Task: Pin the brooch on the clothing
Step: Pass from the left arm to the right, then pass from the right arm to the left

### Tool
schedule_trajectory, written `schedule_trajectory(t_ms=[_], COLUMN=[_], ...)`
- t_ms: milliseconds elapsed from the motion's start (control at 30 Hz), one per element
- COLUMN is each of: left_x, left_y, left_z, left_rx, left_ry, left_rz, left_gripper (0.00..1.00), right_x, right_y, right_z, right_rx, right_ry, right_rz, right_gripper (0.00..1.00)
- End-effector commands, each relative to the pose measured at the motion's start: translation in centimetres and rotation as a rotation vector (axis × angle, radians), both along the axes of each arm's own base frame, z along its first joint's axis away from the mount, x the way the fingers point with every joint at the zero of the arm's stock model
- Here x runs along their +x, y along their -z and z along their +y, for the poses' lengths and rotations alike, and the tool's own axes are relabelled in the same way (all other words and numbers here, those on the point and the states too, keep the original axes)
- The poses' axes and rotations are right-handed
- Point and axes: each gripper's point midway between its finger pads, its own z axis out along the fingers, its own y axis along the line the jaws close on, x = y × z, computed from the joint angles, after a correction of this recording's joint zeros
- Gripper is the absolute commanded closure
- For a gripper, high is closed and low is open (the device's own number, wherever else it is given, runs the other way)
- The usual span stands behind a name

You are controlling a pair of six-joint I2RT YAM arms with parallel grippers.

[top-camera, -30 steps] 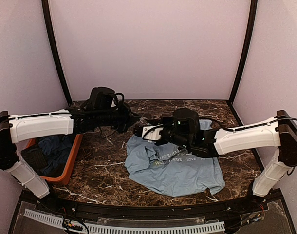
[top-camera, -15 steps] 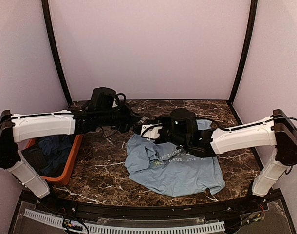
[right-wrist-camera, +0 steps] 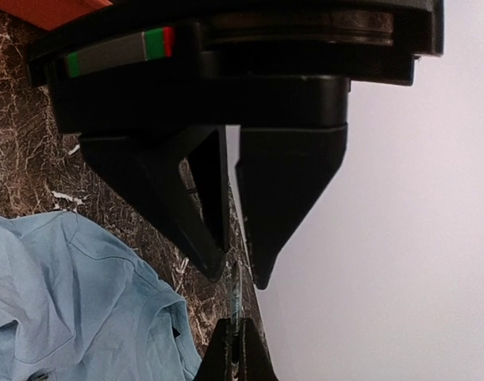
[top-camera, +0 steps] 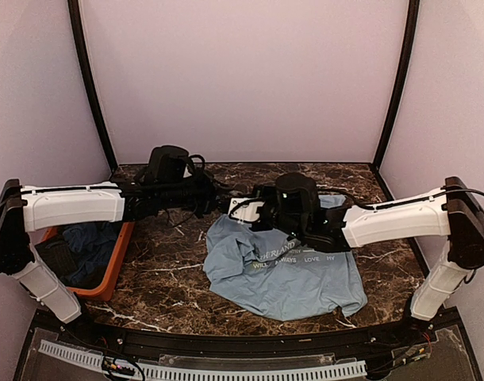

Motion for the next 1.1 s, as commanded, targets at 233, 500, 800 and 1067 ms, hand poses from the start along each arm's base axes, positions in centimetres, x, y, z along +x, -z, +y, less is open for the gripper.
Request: schedule_trajectory(t_ms=[233,500,800,1067], left_x=[-2.5,-5.1,-9.1,-13.5], left_y=[-3.0,-6.4,-10.5,-12.8], left_z=[5.4,8.2,3.6,-0.3], left_rx=[0.167,0.377,0.242,0.013], left_ry=[0.059,0.191,0.538,0.699], left_rz=[-0.255,-0.55,-0.82,-0.995], left_gripper=[0.04,0.01,0.01,0.01], right_x=[-6.0,-10.9,-14.8,-14.8], right_y=[-9.8,-13.5,-15.1,-10.8], right_z=[-3.3,-8.3,-10.2,-8.9], right_rx=[0.497,0.862,1.043,1.063], right_ry=[-0.144,-0.288,-0.515,-0.533], right_rz=[0.542,0.947,1.173,1.335], right_gripper=[1.0,1.0,1.0,1.0])
